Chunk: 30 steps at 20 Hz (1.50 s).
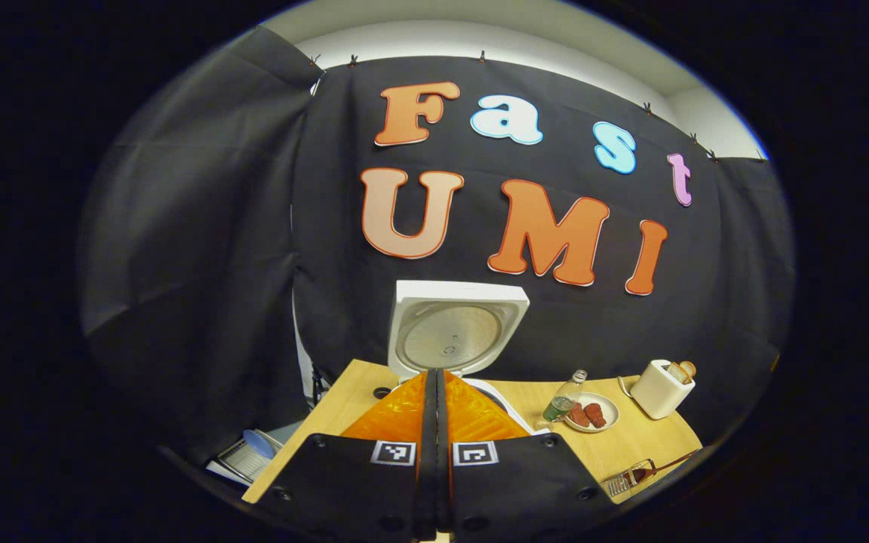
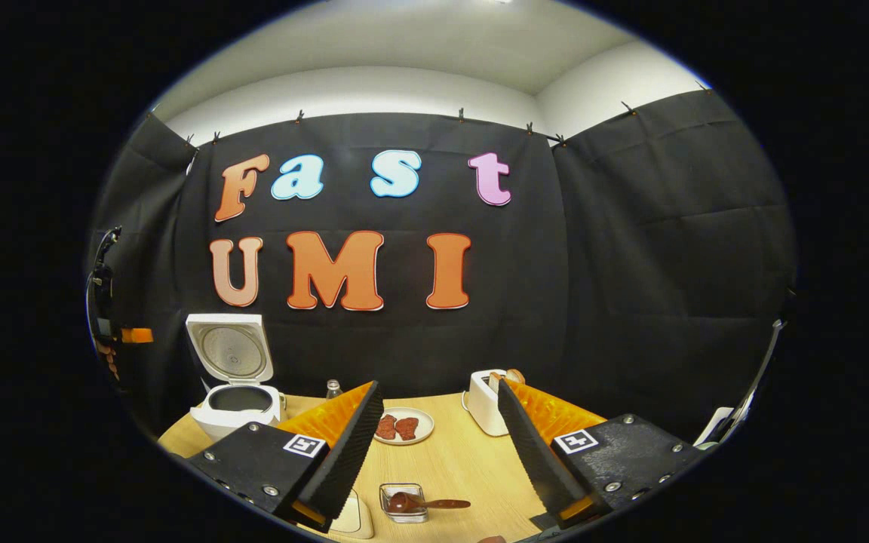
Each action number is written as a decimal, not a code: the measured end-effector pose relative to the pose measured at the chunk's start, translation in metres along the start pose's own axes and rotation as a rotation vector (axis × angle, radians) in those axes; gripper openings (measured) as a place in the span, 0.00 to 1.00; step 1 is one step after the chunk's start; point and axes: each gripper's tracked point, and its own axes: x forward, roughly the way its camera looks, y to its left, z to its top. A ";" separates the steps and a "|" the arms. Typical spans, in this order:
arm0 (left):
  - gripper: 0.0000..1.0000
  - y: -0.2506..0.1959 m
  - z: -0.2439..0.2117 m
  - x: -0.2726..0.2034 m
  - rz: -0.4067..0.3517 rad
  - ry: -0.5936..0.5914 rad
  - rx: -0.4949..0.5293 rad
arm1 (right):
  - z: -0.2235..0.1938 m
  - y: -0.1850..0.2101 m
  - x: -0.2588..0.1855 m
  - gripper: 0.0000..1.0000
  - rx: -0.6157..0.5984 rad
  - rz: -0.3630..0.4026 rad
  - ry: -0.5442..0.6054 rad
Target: Close the left gripper, press the button to open the rice cooker; take a wooden spoon from the chopstick holder with the right hand, scoop a spoonful of rice and pour it into the rice cooker, then put the wooden spoon back into the chopstick holder.
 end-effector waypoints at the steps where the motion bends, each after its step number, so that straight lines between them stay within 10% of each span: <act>1: 0.04 0.006 0.006 -0.009 0.011 -0.013 -0.004 | 0.001 0.002 0.000 0.94 -0.001 0.005 -0.005; 10: 0.07 0.056 0.045 -0.066 0.161 -0.123 0.059 | -0.037 0.000 0.011 0.94 0.062 0.018 -0.013; 13: 0.35 0.060 0.049 -0.080 0.157 -0.133 0.038 | -0.069 -0.011 0.017 0.95 0.080 -0.011 0.023; 15: 0.36 0.064 0.051 -0.084 0.163 -0.142 0.031 | -0.095 -0.017 0.019 0.95 0.105 -0.024 0.061; 18: 0.70 0.064 0.053 -0.096 0.161 -0.153 0.039 | -0.133 -0.025 0.021 0.95 0.143 -0.050 0.120; 24: 1.00 0.076 0.060 -0.112 0.199 -0.204 0.024 | -0.196 -0.033 0.017 0.94 0.217 -0.101 0.211; 30: 0.98 0.083 0.054 -0.119 0.239 -0.224 0.048 | -0.248 -0.026 0.009 0.95 0.343 -0.133 0.305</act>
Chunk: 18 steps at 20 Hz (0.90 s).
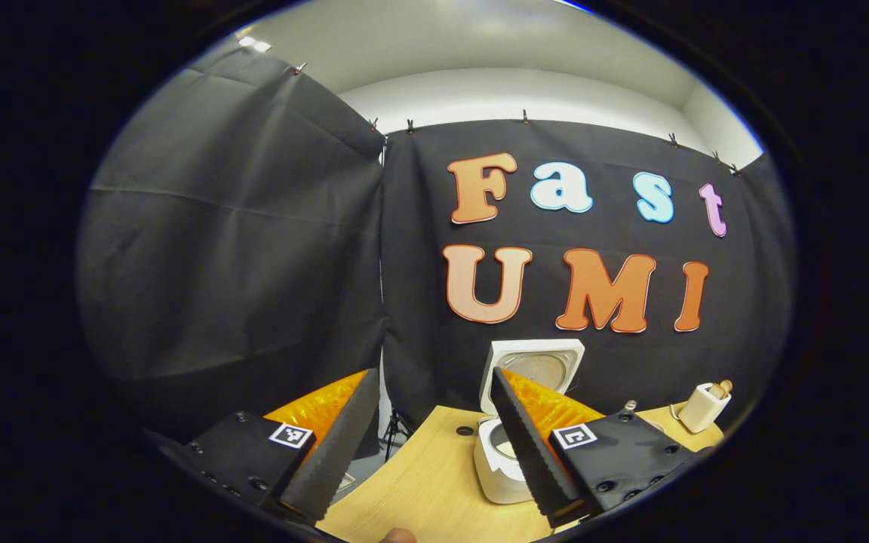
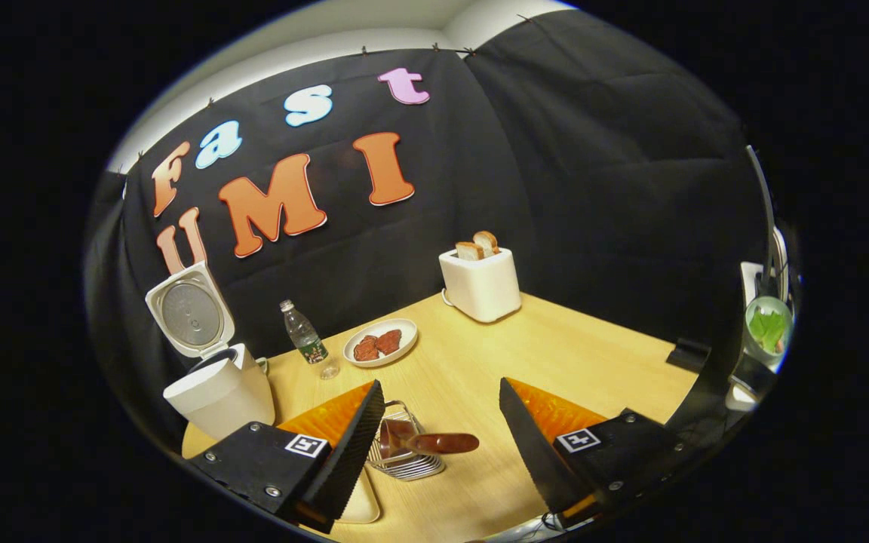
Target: Close the left gripper, press the button to open the rice cooker; take a wooden spoon from the chopstick holder with the right hand, scoop a spoonful of rice and pour it into the rice cooker, then put the wooden spoon back into the chopstick holder.
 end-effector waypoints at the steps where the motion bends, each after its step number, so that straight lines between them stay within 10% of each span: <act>1: 0.98 0.000 0.000 0.001 0.002 -0.003 0.003 | -0.007 0.000 0.002 0.95 0.017 -0.001 0.011; 6: 1.00 -0.001 -0.011 0.002 0.005 0.019 0.016 | -0.037 0.008 0.009 0.91 0.097 0.020 0.076; 14: 1.00 0.006 -0.025 0.008 0.023 0.056 0.026 | -0.034 0.029 0.011 0.37 0.254 0.108 0.145; 18: 1.00 0.009 -0.028 0.008 0.018 0.060 0.008 | -0.028 0.046 0.016 0.15 0.147 0.110 0.164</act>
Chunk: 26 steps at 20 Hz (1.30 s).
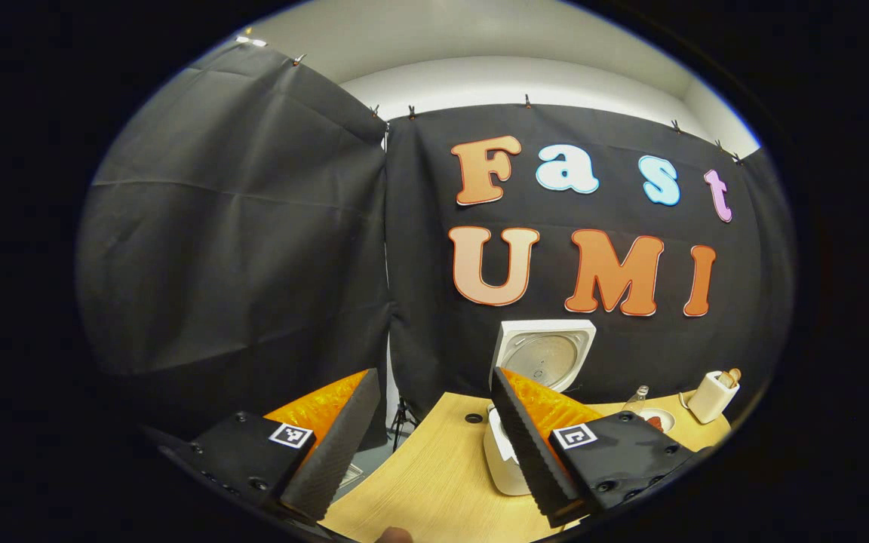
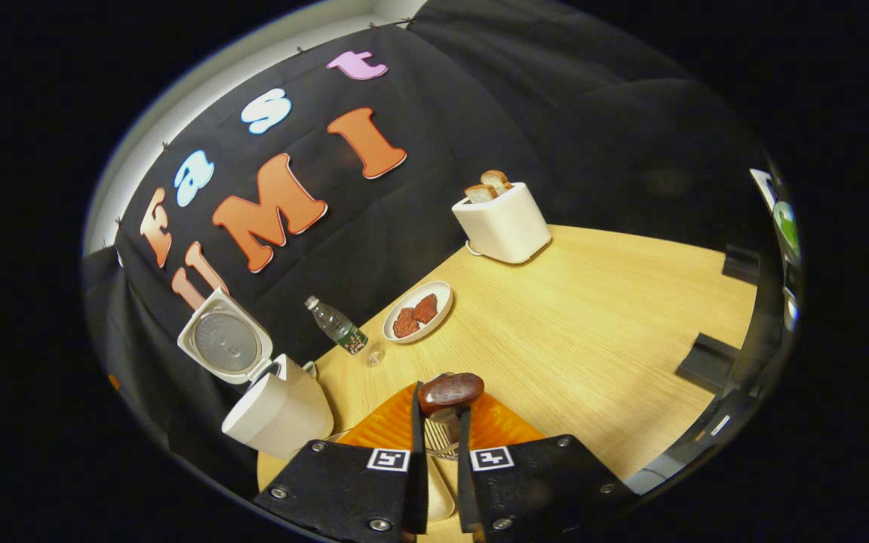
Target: Close the left gripper, press the button to open the rice cooker; take a wooden spoon from the chopstick holder with the right hand, scoop a spoonful of rice and pour it into the rice cooker, then put the wooden spoon back into the chopstick holder.
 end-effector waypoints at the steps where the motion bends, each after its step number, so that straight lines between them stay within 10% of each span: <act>1: 1.00 0.001 0.002 0.002 0.000 -0.004 -0.004 | 0.004 0.003 -0.002 0.12 -0.035 -0.004 0.003; 13: 1.00 0.003 0.003 0.013 -0.049 -0.013 -0.030 | 0.067 0.100 -0.069 0.10 -0.335 0.100 -0.081; 26: 0.98 -0.007 -0.001 0.014 -0.091 -0.003 -0.016 | -0.041 0.160 -0.062 0.10 -0.681 0.213 0.052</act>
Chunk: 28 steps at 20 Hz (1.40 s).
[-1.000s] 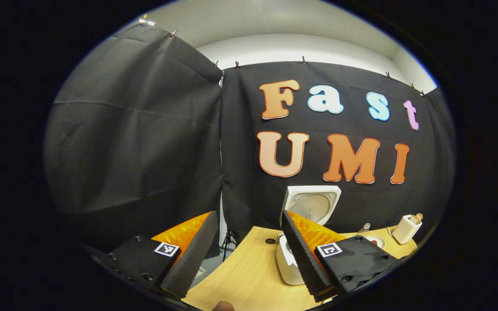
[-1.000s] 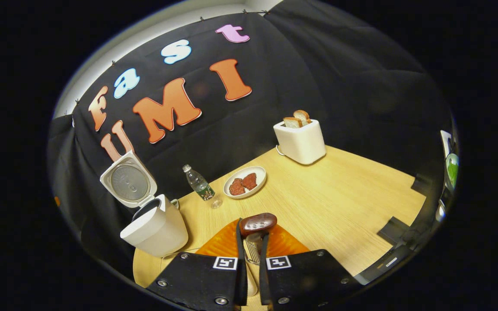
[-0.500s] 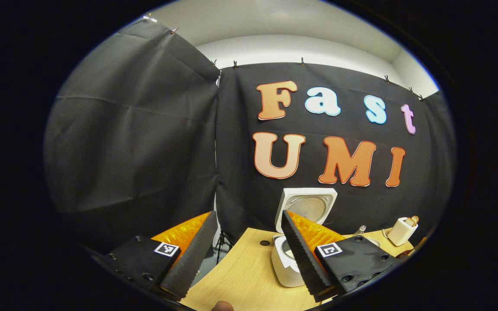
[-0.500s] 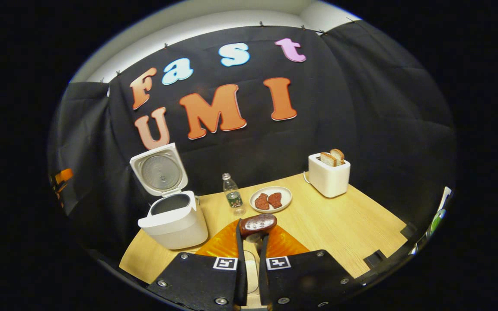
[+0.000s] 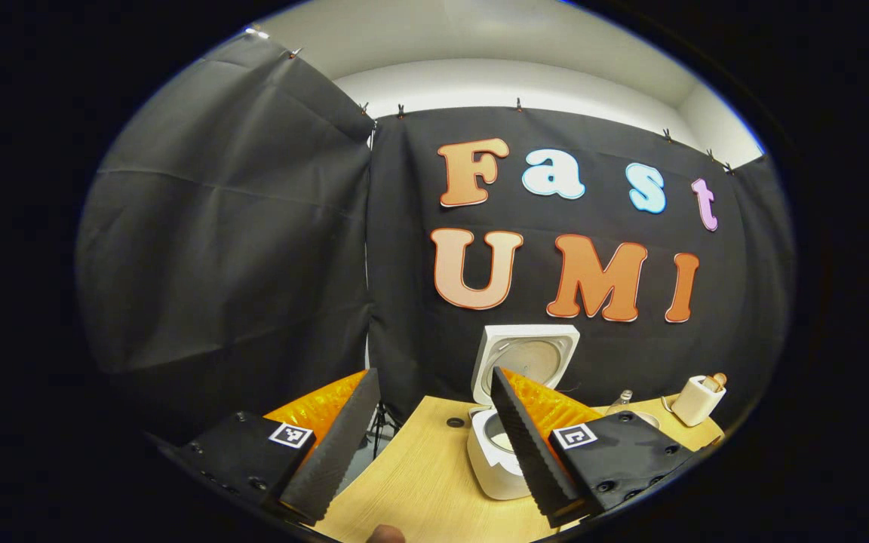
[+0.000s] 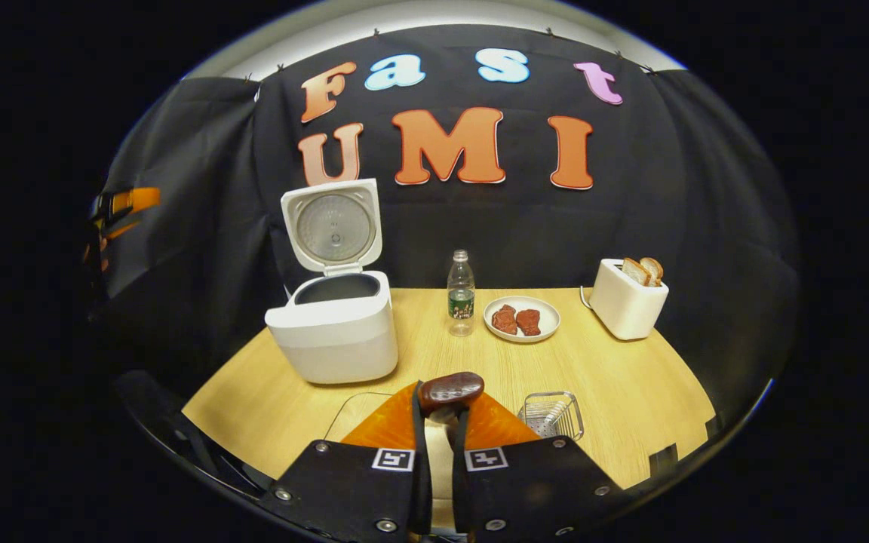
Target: Close the left gripper, press the button to open the rice cooker; take a wooden spoon from the chopstick holder with the right hand, scoop a spoonful of rice and pour it into the rice cooker, then put the wooden spoon back into the chopstick holder.
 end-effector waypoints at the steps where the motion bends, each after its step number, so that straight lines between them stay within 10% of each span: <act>1: 1.00 0.000 -0.001 -0.001 -0.003 0.002 -0.001 | -0.004 0.002 0.003 0.10 -0.036 -0.008 0.006; 9: 1.00 0.010 -0.006 -0.003 0.005 0.020 0.006 | -0.047 0.032 0.030 0.10 -0.375 -0.034 0.068; 28: 1.00 0.016 -0.017 -0.007 0.017 0.051 0.027 | -0.071 0.069 0.028 0.10 0.400 0.176 0.192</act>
